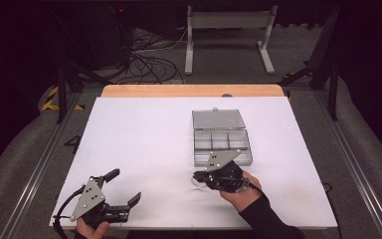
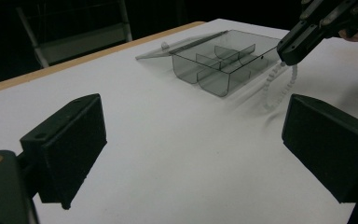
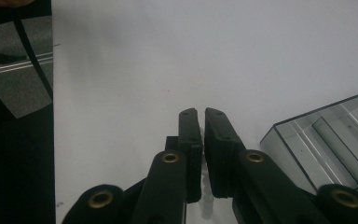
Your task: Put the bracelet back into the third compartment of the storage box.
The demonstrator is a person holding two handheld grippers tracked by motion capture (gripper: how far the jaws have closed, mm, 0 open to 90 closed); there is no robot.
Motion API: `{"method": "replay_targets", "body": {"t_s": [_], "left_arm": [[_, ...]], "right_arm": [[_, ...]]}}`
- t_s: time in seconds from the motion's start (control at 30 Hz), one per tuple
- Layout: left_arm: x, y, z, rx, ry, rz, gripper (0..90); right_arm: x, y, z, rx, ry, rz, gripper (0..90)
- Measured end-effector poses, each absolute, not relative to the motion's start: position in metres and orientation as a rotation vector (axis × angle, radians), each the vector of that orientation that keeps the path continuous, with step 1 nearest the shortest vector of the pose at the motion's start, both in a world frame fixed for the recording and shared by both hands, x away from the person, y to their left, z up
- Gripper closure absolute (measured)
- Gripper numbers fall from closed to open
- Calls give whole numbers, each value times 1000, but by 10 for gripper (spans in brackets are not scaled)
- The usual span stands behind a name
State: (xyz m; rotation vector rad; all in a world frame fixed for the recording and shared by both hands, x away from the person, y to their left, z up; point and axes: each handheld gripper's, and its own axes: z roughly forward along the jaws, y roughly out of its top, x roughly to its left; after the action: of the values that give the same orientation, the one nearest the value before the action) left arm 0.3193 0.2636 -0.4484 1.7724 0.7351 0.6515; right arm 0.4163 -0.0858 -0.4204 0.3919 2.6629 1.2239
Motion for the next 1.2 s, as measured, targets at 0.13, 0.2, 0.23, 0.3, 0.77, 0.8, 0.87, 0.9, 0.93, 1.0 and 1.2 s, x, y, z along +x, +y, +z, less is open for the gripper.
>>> {"method": "replay_targets", "body": {"t_s": [0.13,0.2,0.23,0.3,0.77,0.8,0.87,0.9,0.93,1.0,1.2], "left_arm": [[320,263,-448,1775,734,654,70],[319,263,-448,1774,735,652,70],[319,264,-448,1773,735,652,70],[319,264,-448,1774,735,652,70],[320,264,-448,1776,733,650,70],[320,263,-448,1776,733,650,70],[319,264,-448,1775,734,653,70],[319,264,-448,1774,735,652,70],[319,264,-448,1774,735,652,70],[319,264,-448,1775,737,651,70],[319,264,-448,1772,737,651,70]], "right_arm": [[416,-89,-415,392,2652,1241,861],[415,-90,-413,393,2645,1245,861],[415,-90,-412,392,2643,1247,861],[415,-91,-410,388,2639,1251,861],[417,-97,-397,394,2614,1276,862],[418,-97,-395,396,2611,1274,862],[420,-99,-391,398,2605,1274,862],[421,-100,-389,397,2599,1274,862],[422,-100,-387,401,2595,1274,862],[423,-102,-383,407,2588,1272,862],[429,-111,-372,436,2563,1258,862]]}}
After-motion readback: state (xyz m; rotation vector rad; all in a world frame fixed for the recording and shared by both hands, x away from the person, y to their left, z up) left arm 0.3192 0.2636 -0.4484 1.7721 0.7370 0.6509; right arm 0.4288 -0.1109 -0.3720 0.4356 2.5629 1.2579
